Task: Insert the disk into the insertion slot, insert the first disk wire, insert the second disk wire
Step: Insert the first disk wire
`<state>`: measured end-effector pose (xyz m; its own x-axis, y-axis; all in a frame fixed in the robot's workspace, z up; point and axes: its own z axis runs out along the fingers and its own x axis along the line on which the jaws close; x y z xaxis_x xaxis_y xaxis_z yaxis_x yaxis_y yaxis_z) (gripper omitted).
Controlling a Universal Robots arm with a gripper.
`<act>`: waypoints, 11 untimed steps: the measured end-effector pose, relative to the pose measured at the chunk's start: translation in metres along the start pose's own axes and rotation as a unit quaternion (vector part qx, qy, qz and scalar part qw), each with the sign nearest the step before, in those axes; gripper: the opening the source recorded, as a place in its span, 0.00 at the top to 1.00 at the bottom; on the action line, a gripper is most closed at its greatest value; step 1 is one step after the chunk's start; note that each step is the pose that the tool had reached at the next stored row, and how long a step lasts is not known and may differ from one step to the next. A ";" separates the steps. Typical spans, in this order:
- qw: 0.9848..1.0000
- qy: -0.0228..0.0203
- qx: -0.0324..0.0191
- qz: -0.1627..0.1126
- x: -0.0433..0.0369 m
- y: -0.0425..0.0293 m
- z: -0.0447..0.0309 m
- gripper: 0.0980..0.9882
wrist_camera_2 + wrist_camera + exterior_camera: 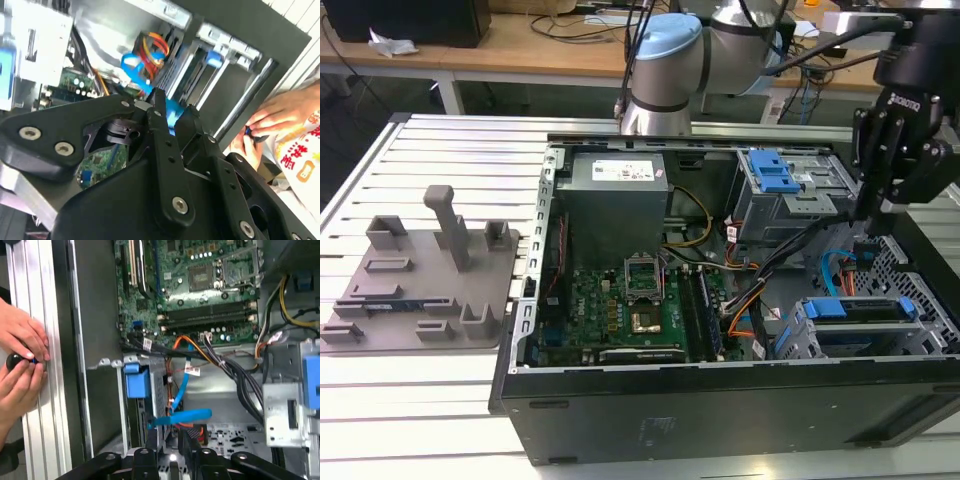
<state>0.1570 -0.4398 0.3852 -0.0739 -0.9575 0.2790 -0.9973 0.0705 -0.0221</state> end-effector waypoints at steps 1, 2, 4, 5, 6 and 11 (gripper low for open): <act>1.000 0.001 0.000 0.000 -0.0023 -0.0058 0.0021 0.72; 1.000 0.002 0.000 -0.001 -0.0042 -0.0082 0.0033 0.72; 1.000 0.004 0.001 -0.001 -0.0083 -0.0097 0.0055 0.72; 1.000 0.005 0.001 -0.001 -0.0104 -0.0096 0.0067 0.72; 1.000 0.006 0.001 -0.001 -0.0120 -0.0094 0.0084 0.72; 1.000 0.008 0.001 0.001 -0.0148 -0.0093 0.0163 0.72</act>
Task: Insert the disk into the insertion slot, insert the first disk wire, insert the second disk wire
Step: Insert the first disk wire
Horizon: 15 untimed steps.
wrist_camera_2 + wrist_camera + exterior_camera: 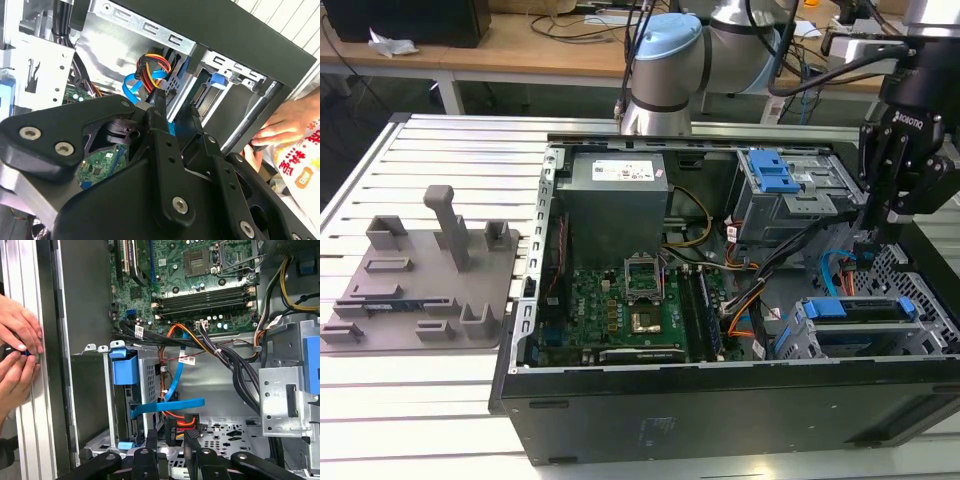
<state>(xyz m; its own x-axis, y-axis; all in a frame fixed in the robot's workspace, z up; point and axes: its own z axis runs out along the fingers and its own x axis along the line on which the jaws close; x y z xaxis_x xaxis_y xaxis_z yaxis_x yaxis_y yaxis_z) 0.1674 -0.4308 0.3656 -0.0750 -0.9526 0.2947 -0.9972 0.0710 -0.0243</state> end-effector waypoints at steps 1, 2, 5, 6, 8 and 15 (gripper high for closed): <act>1.000 0.001 0.000 0.002 -0.0004 0.0001 0.0013 0.72; 1.000 0.001 -0.001 0.004 -0.0007 0.0001 0.0022 0.72; 1.000 0.004 -0.004 0.015 -0.0016 0.0003 0.0053 0.72; 1.000 0.004 -0.004 0.018 -0.0018 0.0005 0.0060 0.72; 1.000 0.005 -0.003 0.022 -0.0025 0.0011 0.0071 0.72; 1.000 0.007 0.008 0.028 -0.0080 0.0071 0.0103 0.72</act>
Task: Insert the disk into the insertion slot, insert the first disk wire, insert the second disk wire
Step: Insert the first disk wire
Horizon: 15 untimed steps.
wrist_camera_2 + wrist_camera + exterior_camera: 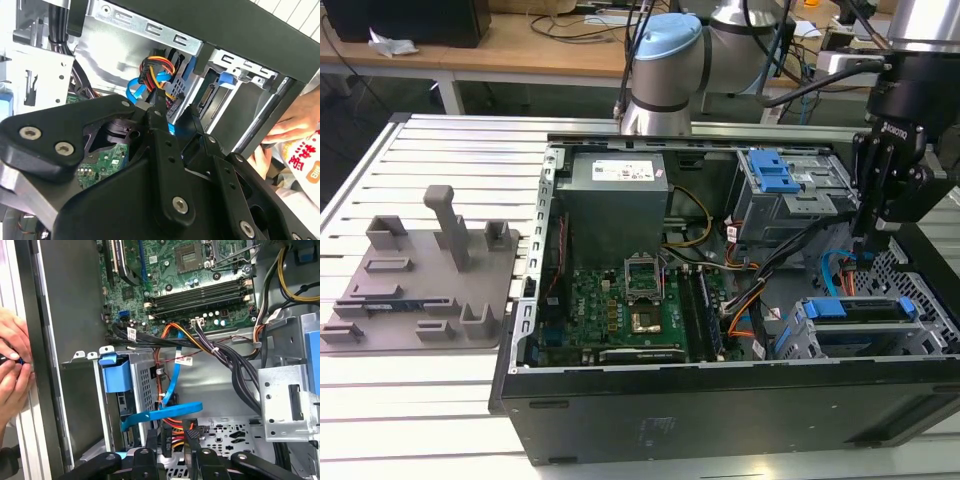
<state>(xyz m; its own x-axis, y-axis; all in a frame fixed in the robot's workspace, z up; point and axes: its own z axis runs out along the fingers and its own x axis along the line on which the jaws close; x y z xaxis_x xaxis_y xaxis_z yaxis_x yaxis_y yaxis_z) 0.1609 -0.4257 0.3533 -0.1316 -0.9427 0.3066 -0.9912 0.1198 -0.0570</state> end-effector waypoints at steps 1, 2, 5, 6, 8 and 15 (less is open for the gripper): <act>1.000 0.001 0.002 0.001 -0.0009 0.0005 0.0006 0.72; 1.000 0.001 0.003 0.001 -0.0012 0.0006 0.0011 0.72; 1.000 0.006 0.004 0.001 -0.0020 0.0007 0.0035 0.72; 1.000 0.008 0.005 0.001 -0.0022 0.0008 0.0040 0.72; 1.000 0.011 0.005 0.001 -0.0028 0.0009 0.0044 0.72; 1.000 0.022 0.007 0.001 -0.0057 0.0015 0.0047 0.72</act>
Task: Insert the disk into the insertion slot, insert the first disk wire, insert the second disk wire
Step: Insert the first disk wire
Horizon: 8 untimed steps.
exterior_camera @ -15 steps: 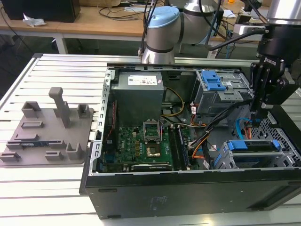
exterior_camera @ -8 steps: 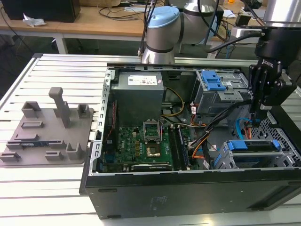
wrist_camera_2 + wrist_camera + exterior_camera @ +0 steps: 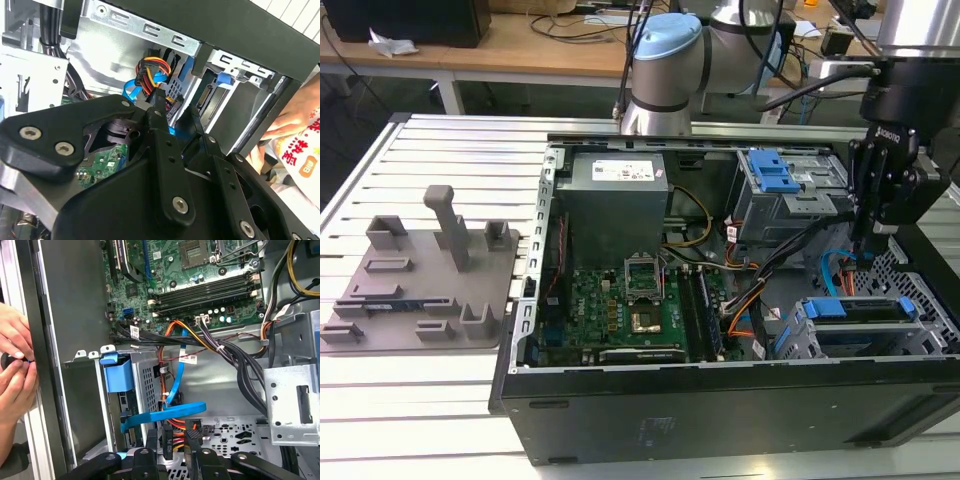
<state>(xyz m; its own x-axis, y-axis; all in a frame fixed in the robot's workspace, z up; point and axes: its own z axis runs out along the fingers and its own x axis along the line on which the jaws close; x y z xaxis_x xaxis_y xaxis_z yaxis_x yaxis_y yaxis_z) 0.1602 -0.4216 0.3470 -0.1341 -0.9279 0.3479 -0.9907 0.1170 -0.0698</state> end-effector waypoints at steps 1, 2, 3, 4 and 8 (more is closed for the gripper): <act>1.000 0.002 0.000 0.000 -0.0004 0.0001 0.0002 0.72; 1.000 0.003 0.000 0.000 -0.0011 0.0004 0.0004 0.72; 1.000 0.005 0.001 0.000 -0.0018 0.0007 0.0005 0.72; 1.000 0.006 0.001 0.000 -0.0024 0.0009 0.0007 0.74; 1.000 0.014 0.002 0.000 -0.0052 0.0016 0.0012 0.92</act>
<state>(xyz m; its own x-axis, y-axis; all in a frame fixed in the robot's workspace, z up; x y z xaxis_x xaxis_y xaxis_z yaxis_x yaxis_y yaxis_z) 0.1594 -0.4170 0.3440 -0.1340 -0.9178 0.3737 -0.9907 0.1149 -0.0731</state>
